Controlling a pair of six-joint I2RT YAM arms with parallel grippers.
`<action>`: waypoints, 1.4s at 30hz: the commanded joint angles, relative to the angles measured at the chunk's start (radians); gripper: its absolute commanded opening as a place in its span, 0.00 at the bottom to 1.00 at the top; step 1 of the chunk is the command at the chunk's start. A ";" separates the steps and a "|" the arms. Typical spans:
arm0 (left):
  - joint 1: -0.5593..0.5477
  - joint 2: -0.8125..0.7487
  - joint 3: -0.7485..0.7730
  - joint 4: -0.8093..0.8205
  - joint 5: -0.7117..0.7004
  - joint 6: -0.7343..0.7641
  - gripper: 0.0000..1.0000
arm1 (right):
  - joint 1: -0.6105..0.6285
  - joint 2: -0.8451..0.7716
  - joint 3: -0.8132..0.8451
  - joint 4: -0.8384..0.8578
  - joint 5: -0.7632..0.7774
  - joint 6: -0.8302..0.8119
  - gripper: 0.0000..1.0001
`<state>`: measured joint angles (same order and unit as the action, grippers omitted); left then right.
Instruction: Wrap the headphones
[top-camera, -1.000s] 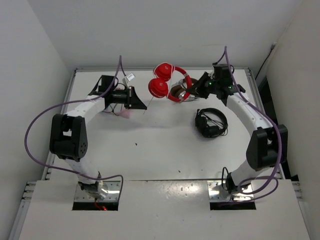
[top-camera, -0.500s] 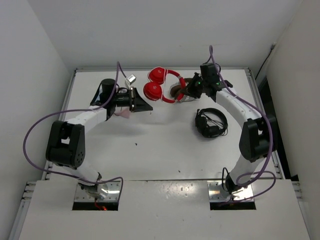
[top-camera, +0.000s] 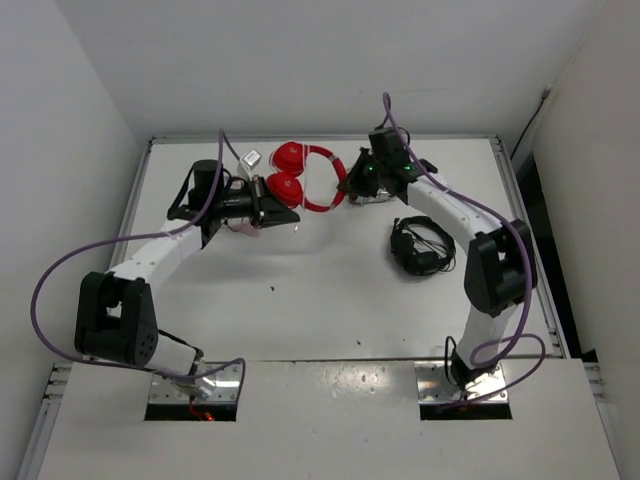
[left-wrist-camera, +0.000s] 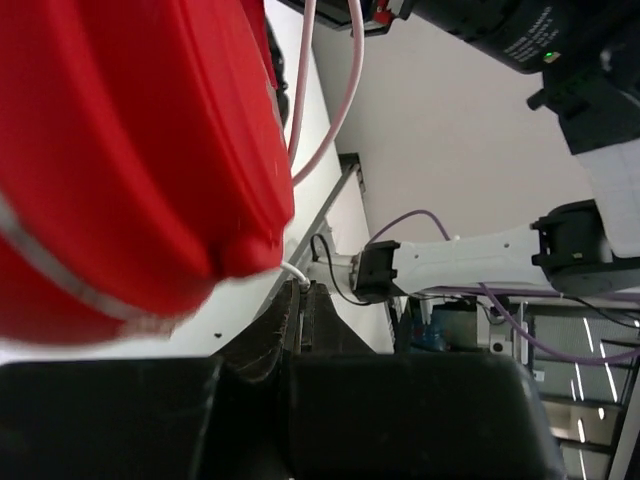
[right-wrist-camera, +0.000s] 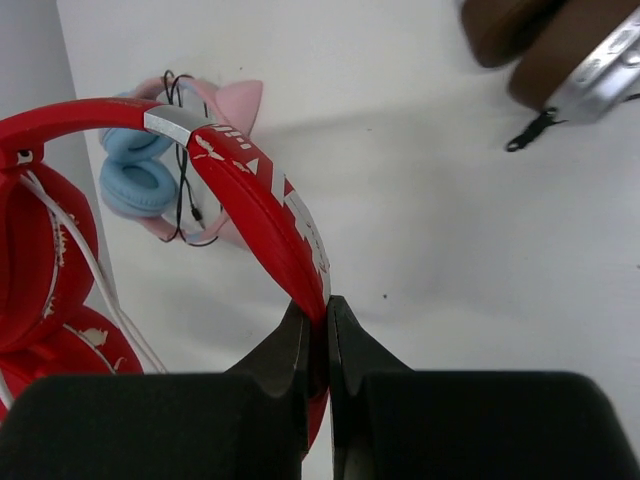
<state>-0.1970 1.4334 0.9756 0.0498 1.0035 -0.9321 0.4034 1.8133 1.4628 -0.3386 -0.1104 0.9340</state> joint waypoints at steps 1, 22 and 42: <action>0.001 -0.082 -0.031 -0.083 -0.017 0.029 0.00 | 0.046 0.047 0.097 0.073 0.054 0.020 0.00; 0.332 -0.203 -0.069 -0.691 -0.281 0.407 0.00 | 0.302 0.254 0.111 0.164 -0.084 -0.132 0.00; 0.401 -0.165 -0.216 -0.786 -0.508 0.441 0.00 | 0.468 0.497 0.246 0.162 -0.144 -0.248 0.00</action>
<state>0.1844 1.2495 0.7662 -0.7677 0.5419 -0.5022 0.8360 2.2997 1.6646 -0.2169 -0.1696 0.7208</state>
